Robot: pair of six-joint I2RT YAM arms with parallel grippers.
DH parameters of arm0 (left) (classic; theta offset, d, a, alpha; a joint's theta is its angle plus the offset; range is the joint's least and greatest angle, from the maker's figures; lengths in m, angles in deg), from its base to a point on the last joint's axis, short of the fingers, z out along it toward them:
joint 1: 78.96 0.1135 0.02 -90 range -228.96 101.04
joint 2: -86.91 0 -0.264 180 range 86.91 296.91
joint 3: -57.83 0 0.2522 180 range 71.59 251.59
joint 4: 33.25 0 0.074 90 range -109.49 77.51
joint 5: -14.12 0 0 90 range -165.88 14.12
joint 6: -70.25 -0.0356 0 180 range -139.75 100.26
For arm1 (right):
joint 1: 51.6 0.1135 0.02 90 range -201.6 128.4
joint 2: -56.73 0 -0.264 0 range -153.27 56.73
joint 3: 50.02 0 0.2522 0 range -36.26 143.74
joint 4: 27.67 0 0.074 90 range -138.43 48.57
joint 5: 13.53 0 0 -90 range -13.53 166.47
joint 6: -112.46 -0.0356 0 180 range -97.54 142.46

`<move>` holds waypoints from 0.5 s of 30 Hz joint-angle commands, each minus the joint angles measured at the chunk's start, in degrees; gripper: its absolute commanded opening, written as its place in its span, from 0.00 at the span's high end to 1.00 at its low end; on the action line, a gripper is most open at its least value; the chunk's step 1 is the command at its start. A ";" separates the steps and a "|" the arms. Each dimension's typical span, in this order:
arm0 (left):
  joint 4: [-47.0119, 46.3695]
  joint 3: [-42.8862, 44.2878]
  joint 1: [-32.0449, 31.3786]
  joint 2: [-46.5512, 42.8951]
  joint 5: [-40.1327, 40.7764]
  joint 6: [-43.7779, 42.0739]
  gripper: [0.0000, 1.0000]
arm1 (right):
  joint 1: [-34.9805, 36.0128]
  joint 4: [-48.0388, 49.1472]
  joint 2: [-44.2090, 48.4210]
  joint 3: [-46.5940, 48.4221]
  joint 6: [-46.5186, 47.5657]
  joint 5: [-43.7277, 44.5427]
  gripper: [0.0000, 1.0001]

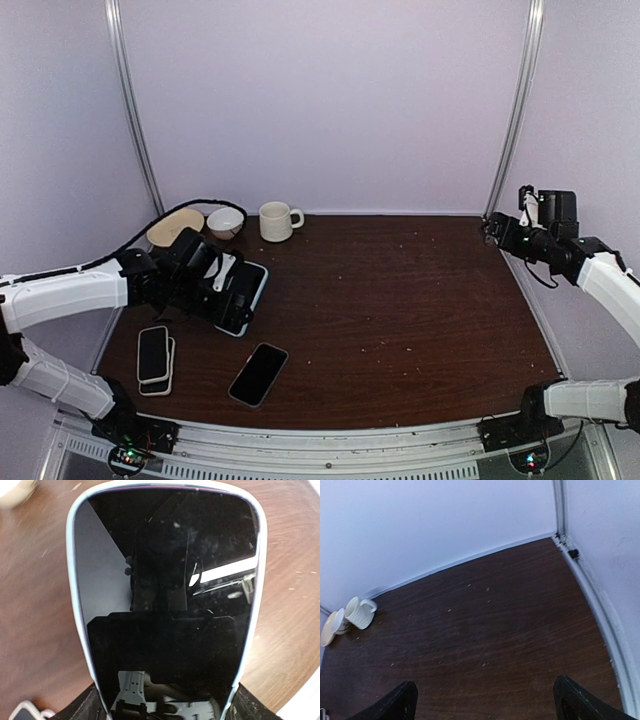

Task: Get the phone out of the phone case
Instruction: Pass from the left arm to the right

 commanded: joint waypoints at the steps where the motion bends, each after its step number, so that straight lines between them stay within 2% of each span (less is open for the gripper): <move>1: -10.37 5.19 -2.14 2.93 -4.21 -6.79 0.38 | 4.50 -7.49 3.04 -0.87 -9.25 -11.84 0.01; 7: -12.84 11.31 -6.75 10.08 -7.27 -11.46 0.39 | 16.42 -10.24 4.46 -0.61 -13.99 -12.29 0.01; 12: -16.41 13.87 -9.18 14.94 -11.34 -14.76 0.39 | 25.70 -3.88 3.44 -3.64 -20.90 -14.81 0.00; 15: -17.92 14.99 -9.86 16.91 -13.06 -15.25 0.39 | 30.47 -3.23 1.61 -3.50 -22.55 -15.22 0.00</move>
